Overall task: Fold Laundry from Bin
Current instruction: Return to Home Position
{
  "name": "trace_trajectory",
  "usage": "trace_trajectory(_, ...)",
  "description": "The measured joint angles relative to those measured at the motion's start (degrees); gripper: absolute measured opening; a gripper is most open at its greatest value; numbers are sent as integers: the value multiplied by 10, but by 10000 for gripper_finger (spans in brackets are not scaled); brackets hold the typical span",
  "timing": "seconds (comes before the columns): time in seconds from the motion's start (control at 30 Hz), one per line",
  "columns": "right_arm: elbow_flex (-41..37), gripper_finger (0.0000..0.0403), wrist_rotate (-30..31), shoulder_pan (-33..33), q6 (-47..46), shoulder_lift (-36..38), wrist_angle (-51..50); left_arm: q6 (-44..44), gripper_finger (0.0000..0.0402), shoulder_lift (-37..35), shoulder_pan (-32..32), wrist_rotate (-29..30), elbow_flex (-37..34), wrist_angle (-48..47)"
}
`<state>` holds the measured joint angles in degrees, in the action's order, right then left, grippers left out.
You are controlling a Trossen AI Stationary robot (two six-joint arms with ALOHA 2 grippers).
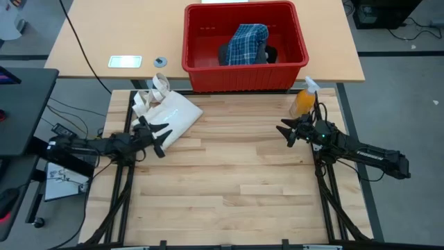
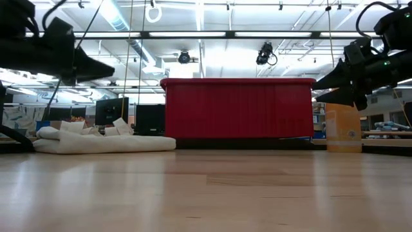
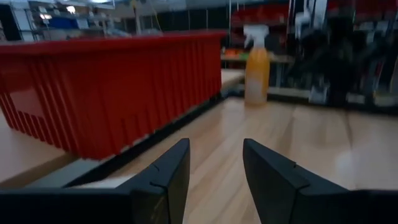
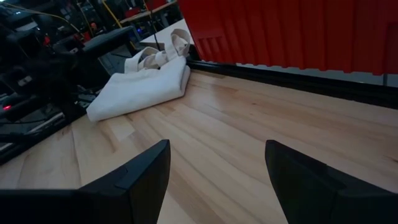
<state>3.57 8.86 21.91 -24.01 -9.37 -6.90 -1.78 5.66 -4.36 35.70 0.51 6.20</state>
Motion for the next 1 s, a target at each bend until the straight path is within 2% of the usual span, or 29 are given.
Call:
trace_trajectory(0.17, 0, 268, 0, 0, 0, 0, 0, 1, 153, -31, 0, 0, 0, -1)
trace_trajectory(1.0, 0, 268, 0, 0, 0, 0, 0, 1, 153, -31, 0, 0, -1, 0)
